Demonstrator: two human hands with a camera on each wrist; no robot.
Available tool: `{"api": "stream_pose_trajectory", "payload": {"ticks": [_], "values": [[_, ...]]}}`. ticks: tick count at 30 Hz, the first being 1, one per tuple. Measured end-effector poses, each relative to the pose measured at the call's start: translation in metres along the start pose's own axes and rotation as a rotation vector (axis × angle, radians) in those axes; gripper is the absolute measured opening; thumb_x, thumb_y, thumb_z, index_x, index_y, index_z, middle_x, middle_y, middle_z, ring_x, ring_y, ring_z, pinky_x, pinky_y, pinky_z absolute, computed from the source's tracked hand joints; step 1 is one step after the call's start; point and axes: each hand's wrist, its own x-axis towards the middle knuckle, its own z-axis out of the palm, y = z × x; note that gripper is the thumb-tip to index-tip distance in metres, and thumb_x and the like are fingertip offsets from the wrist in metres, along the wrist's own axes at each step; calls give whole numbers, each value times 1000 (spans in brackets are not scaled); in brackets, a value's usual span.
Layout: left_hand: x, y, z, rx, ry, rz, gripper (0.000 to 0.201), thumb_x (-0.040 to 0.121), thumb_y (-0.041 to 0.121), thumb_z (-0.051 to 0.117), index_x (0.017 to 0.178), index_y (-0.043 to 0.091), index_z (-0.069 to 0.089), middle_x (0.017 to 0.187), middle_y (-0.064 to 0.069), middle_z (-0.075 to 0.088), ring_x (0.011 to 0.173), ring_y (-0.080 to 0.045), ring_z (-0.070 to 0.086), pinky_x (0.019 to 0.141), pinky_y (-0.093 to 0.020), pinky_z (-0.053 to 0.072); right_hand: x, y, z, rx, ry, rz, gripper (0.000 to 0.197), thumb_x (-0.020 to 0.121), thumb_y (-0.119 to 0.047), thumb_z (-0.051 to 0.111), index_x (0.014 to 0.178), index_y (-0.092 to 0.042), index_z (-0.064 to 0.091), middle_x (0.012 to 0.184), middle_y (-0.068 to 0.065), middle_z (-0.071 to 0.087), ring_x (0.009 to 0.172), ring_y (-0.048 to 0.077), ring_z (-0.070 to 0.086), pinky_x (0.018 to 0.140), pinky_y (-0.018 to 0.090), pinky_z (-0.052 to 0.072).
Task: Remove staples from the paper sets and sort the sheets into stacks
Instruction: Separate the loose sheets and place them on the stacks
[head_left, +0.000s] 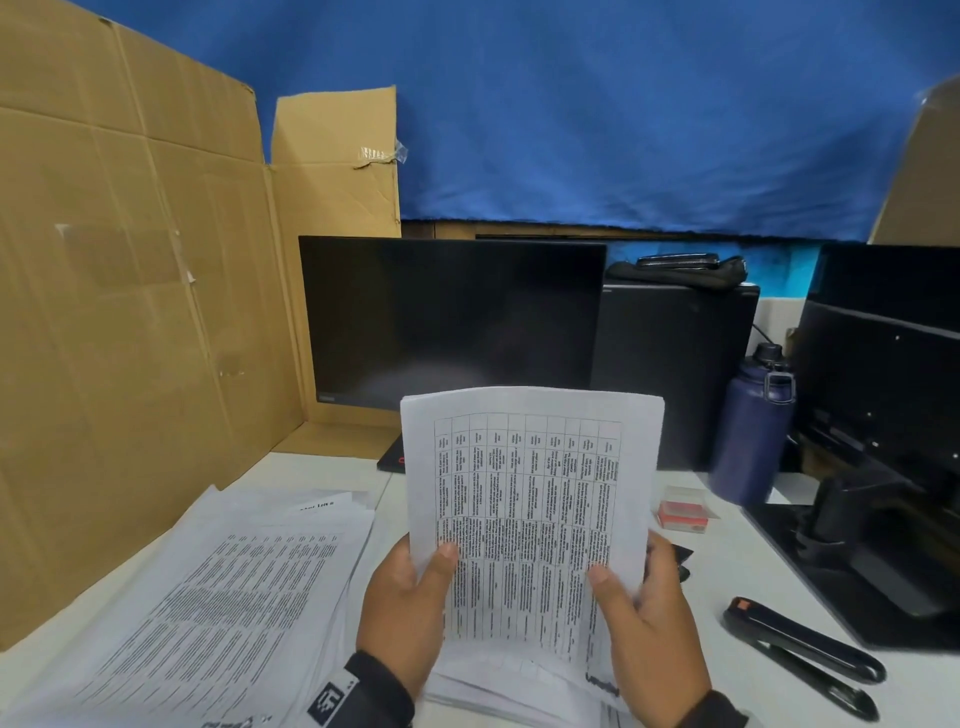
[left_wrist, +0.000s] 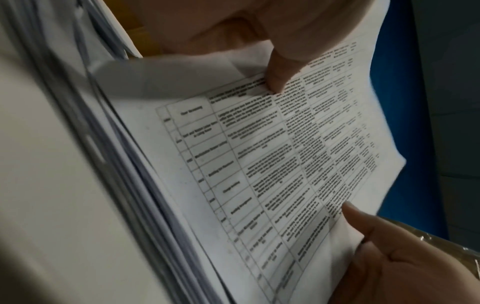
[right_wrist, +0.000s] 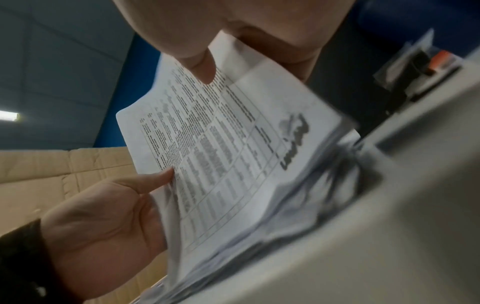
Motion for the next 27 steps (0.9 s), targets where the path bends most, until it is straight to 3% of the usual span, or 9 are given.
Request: {"api": "stream_pose_trajectory", "payload": {"ticks": [3,7,11,13,16,18,21,24,27], "values": [[-1,-2,-1,-19,12,23,14,101,30,61,110,26,70,87,9,75,94,-23,70,81,-36,57,2,-15,-6,-113,21,-69,76,100,-7,50,138,-62,14,124,-33,54,104,-17,57,85,18,44],[-11,-3,2,-69,-34,-22,13,99,23,64,109,28,71,92,10,80,96,-12,71,83,-32,54,1,-27,-3,-186,20,-110,84,101,-7,44,153,-52,-4,156,-23,30,126,-4,48,107,30,44],[-12,-5,1,-96,-9,-47,13,97,28,66,108,28,74,96,9,80,101,-19,73,90,-38,56,-1,-30,0,-201,14,-114,83,100,-6,42,153,-52,-3,159,-20,27,127,-8,45,108,25,43],[-13,0,-1,-97,5,-50,16,98,33,65,111,29,73,96,11,80,102,-16,73,91,-39,56,1,-35,-4,-199,-17,-127,84,100,-7,44,152,-56,-2,157,-21,32,131,-1,47,110,32,44],[-12,9,-11,-91,18,-51,15,97,31,66,109,28,74,98,5,81,102,-22,74,95,-48,57,14,-39,-28,-230,-225,-96,81,101,-23,54,152,-56,1,145,-31,44,128,-11,46,110,26,38],[-10,12,-23,-73,50,-66,12,94,32,69,96,23,77,90,-7,79,97,-35,74,91,-55,59,28,-33,-56,-475,-349,-23,78,96,-47,56,156,-47,6,146,-24,40,133,-1,40,113,30,32],[-9,12,-39,-55,46,-107,18,90,39,74,84,21,77,93,-28,69,92,-49,69,92,-63,56,48,-3,-104,-1106,-242,194,73,87,-67,48,150,-37,28,154,-7,35,142,20,31,114,43,29],[-13,11,-46,42,30,-91,21,93,29,72,81,11,74,75,-18,61,72,-36,60,79,-47,56,49,27,-138,-1374,-263,510,48,90,-59,48,129,-31,47,135,0,50,131,24,44,106,47,37],[-19,10,-45,212,-35,-55,30,96,33,68,75,10,65,61,-10,53,57,-29,51,61,-37,47,45,48,-150,-1331,-307,473,21,95,-40,45,109,-25,51,102,-3,56,107,21,61,94,40,49]]}}
